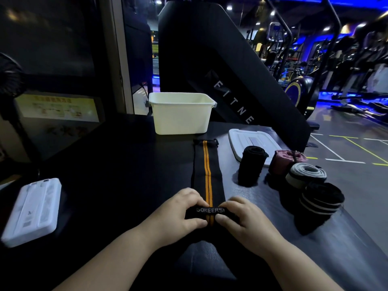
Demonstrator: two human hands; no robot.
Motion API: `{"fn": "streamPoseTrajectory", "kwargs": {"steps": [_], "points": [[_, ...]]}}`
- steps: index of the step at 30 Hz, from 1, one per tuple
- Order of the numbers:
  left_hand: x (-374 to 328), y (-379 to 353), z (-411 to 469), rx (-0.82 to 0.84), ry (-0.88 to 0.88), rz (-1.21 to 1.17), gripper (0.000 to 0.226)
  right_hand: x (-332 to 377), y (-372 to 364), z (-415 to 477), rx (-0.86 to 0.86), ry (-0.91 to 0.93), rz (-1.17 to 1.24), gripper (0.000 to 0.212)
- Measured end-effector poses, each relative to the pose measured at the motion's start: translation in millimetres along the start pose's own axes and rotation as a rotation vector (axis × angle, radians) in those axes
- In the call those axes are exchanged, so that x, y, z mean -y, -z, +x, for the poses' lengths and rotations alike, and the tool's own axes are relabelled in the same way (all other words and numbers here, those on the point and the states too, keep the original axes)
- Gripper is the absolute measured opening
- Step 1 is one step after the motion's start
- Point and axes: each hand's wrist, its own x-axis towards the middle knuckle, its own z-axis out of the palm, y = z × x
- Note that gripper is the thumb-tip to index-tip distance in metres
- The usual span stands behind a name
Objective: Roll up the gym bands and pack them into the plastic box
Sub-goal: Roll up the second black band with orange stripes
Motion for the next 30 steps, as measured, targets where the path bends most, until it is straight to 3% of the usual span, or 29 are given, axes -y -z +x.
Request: {"fn": "streamPoseTrajectory", "kwargs": {"steps": [9,19,23,27,30], "points": [[0.6,7.1,10.0,0.043,0.029,0.140,0.020,3.7,0.7,-6.6,-0.007,0.031,0.015,0.036],[-5.3,4.1,9.7,0.068,0.156,-0.016,0.007,0.3,1.2,-5.3,-0.019,-0.005,-0.005,0.056],[-3.7,-1.6,9.2,0.010,0.149,0.010,0.012,1.7,2.6,-4.7,-0.007,-0.002,-0.021,0.062],[0.9,-7.2,6.1,-0.156,0.011,0.044,0.006,5.7,6.7,1.4,0.024,-0.029,-0.035,0.044],[-2.1,-9.7,3.9,-0.209,-0.038,-0.012,0.015,5.9,8.3,6.0,0.043,-0.049,-0.036,0.041]]}}
